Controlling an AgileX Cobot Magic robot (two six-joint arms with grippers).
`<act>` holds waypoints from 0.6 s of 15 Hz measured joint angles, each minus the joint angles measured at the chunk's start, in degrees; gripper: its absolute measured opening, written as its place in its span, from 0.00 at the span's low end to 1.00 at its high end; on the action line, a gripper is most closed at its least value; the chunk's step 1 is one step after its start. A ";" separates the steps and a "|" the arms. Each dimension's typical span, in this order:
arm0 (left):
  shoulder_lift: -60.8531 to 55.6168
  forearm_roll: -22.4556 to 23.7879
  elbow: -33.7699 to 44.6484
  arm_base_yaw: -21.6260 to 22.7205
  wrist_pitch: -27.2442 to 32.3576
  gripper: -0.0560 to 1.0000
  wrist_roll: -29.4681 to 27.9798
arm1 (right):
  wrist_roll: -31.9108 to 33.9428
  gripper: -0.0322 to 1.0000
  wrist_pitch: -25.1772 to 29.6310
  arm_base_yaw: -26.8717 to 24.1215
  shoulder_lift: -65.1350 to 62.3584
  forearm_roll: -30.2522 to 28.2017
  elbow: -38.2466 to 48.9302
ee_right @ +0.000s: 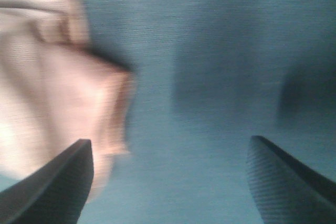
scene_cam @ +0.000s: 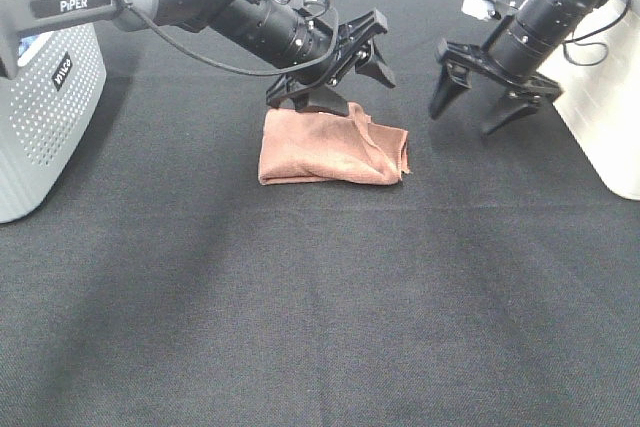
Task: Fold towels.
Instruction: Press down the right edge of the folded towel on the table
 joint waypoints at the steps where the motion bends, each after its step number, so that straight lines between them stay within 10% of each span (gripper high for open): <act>1: -0.63 0.11 0.00 1.03 0.06 0.70 2.86 | -1.89 0.76 0.92 0.00 0.00 4.41 0.00; 5: -2.64 1.72 0.00 7.79 0.11 0.70 3.95 | -10.71 0.76 4.70 1.95 0.00 21.31 0.00; 9: -3.90 2.01 0.00 12.66 2.23 0.70 3.95 | -12.32 0.76 -1.55 10.66 0.80 24.35 0.00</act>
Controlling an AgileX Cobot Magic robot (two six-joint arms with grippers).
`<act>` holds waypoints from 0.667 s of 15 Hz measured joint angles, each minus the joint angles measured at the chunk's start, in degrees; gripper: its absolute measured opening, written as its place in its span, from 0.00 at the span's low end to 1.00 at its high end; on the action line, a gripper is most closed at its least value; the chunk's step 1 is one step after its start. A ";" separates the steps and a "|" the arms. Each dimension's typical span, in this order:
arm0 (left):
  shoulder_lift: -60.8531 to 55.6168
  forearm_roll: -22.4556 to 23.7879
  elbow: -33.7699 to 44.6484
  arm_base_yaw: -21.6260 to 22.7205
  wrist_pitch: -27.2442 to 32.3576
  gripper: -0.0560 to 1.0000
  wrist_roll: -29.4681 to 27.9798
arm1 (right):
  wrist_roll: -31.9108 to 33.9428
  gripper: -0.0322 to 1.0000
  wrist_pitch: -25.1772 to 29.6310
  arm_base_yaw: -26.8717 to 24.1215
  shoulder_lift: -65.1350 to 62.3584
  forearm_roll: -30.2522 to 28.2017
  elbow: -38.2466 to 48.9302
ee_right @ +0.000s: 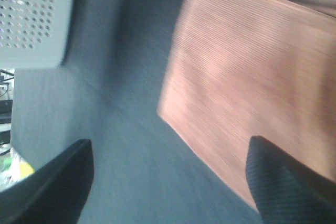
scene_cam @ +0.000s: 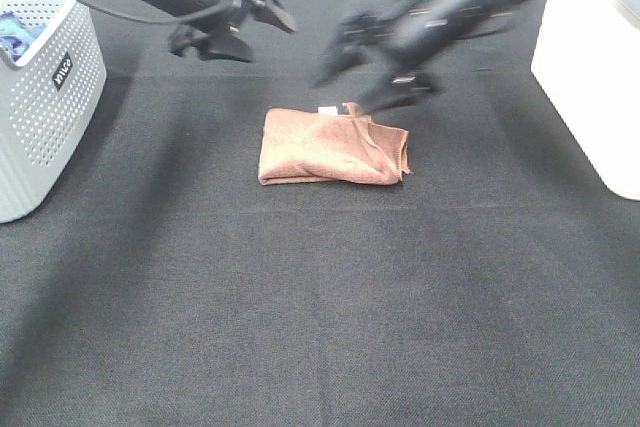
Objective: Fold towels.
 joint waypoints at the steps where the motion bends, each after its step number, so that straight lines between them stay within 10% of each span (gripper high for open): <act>1: -0.34 0.00 0.00 0.57 1.09 0.70 0.00 | -0.11 0.76 -2.29 0.74 1.09 0.80 -0.06; 10: -0.46 0.23 0.00 0.97 4.01 0.70 0.00 | 1.32 0.76 -8.54 -5.16 6.53 -2.06 -0.17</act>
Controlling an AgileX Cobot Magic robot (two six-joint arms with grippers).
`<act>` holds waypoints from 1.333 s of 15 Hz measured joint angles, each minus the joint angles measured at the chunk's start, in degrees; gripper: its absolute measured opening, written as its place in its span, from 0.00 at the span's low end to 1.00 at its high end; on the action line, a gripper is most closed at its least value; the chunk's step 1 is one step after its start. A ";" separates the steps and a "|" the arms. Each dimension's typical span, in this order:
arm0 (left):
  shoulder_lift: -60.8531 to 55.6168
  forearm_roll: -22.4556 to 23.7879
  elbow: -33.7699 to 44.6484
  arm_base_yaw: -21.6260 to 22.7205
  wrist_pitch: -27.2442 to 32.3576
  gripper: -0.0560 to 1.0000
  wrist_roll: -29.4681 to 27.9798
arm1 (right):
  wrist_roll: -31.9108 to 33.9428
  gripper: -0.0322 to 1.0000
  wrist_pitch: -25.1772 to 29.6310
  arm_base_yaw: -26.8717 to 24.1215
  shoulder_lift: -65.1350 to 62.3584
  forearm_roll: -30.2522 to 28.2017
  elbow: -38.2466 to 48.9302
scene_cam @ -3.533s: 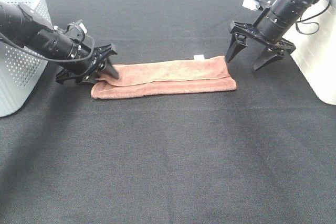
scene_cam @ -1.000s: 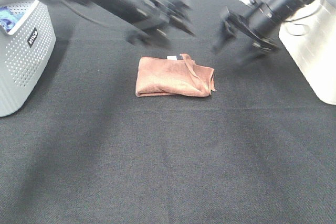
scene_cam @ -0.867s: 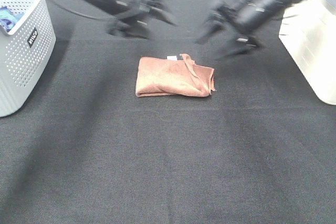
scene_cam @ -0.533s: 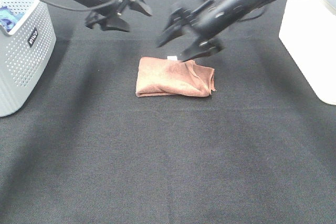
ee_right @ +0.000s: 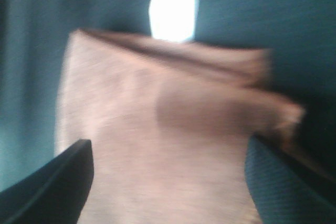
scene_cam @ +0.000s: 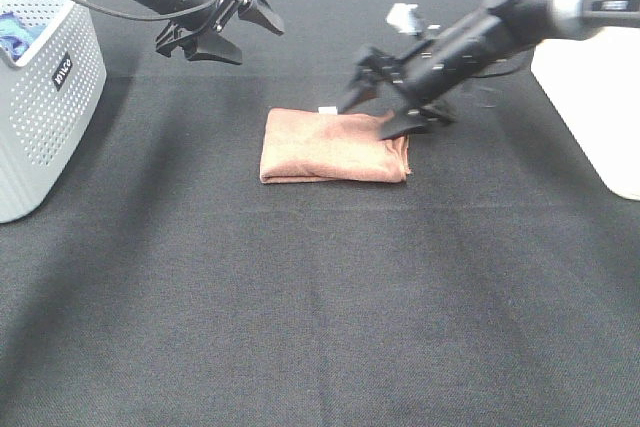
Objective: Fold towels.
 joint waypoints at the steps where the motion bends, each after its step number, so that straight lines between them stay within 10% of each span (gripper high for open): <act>1: 0.00 0.00 0.00 0.00 0.23 0.70 0.00 | 0.46 0.76 0.11 -0.74 0.00 -0.63 0.00; 9: -6.30 2.35 0.00 0.00 5.90 0.70 7.05 | 10.08 0.76 6.82 -1.55 -9.11 -22.86 -0.29; 15: -14.61 13.46 0.00 0.00 19.94 0.70 6.53 | 19.02 0.76 16.39 4.98 -22.00 -40.85 -0.29; 20: -29.85 39.76 8.48 -4.07 21.31 0.70 -3.90 | 26.36 0.76 17.13 14.09 -34.15 -53.80 8.02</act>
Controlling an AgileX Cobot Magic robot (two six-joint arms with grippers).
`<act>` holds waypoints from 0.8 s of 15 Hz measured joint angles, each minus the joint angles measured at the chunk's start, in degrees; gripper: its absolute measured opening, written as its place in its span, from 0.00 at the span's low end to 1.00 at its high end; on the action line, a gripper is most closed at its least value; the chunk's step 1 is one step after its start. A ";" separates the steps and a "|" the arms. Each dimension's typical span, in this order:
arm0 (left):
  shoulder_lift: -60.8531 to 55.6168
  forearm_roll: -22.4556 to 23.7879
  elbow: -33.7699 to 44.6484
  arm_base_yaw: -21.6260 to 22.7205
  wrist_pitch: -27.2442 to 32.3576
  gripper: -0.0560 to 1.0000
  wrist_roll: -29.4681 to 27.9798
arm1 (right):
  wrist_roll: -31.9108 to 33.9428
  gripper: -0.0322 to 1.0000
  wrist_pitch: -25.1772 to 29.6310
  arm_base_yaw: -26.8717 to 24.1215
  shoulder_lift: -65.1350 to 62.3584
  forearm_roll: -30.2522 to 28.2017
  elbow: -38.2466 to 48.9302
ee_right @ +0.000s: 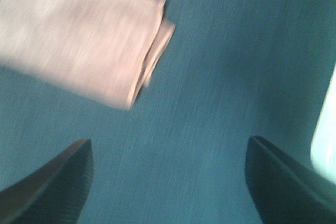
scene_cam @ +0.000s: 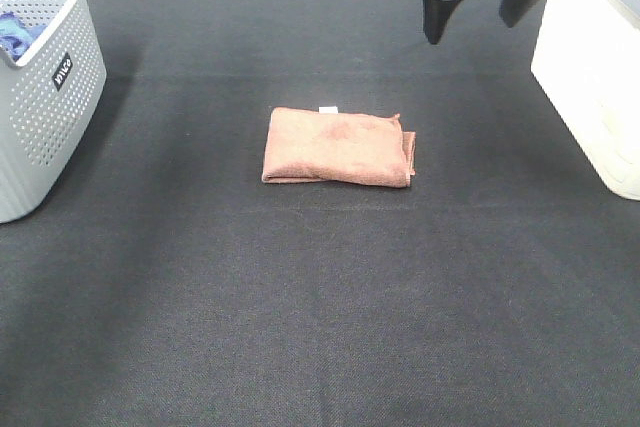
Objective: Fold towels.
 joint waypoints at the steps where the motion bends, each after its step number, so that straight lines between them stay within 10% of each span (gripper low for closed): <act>1: -3.95 2.01 4.07 -0.69 0.00 0.70 -1.32 | 0.80 0.76 0.00 0.34 -3.32 0.06 3.72; 12: -55.00 4.30 56.55 -0.80 0.29 0.70 -7.39 | 2.64 0.76 -2.75 0.40 -51.28 0.29 54.26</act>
